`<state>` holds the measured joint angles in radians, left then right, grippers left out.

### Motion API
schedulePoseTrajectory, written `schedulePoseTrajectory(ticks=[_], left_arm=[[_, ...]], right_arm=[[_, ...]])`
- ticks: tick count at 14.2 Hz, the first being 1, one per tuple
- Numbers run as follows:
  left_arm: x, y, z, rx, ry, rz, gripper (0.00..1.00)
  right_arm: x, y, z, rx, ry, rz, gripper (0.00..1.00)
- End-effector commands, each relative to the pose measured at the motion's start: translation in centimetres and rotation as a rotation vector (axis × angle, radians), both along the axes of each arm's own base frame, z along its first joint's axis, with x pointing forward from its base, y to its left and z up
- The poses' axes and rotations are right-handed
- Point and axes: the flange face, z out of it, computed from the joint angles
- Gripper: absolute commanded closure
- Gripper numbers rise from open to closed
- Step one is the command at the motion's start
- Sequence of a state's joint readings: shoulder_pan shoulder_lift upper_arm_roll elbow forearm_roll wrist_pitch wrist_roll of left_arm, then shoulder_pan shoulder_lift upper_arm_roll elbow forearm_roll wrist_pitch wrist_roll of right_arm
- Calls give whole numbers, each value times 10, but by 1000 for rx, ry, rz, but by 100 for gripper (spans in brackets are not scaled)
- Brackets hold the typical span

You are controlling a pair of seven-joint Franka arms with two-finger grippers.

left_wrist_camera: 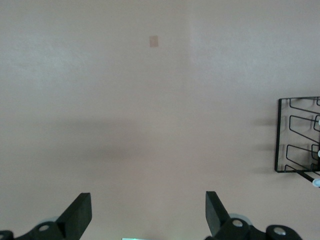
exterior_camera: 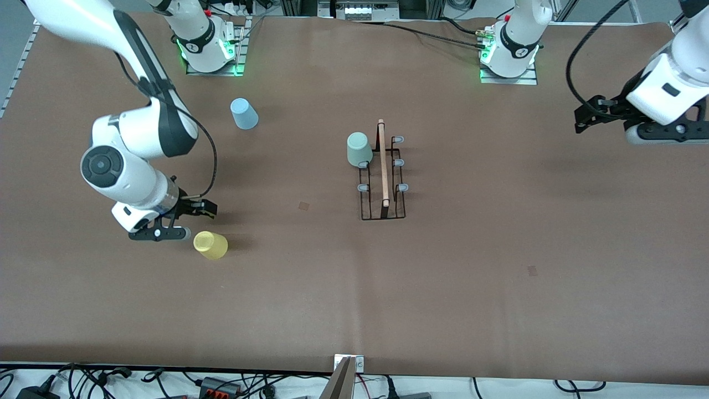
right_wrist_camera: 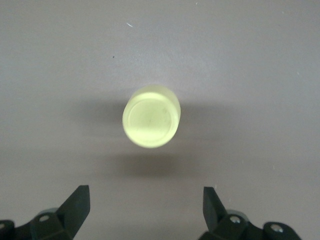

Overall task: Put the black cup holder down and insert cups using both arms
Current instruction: 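Open the right gripper and move it to the yellow cup, then grasp the yellow cup with the right gripper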

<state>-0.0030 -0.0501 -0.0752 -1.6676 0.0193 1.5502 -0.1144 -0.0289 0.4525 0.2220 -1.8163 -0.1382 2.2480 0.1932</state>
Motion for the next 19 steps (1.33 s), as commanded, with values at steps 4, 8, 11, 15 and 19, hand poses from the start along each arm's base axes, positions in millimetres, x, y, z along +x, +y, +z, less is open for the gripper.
schedulePoseTrajectory(ticks=[4,8,11,15,19], left_arm=[[7,0,8,-17,-19,18,0],[7,-6,13,-11,-21,9,0],[9,-9,19,-11,-36,-1,0],[10,-7,17,-15,-34,-1,0],[11,-7,17,-15,-33,-1,0]], right_arm=[[12,-12,-46,6,-48,47,0],[15,-13,-53,17,-68,33,0],[20,-12,-64,32,-100,26,0],[21,-11,-71,44,-116,25,0],[22,-11,-71,43,-122,27,0]])
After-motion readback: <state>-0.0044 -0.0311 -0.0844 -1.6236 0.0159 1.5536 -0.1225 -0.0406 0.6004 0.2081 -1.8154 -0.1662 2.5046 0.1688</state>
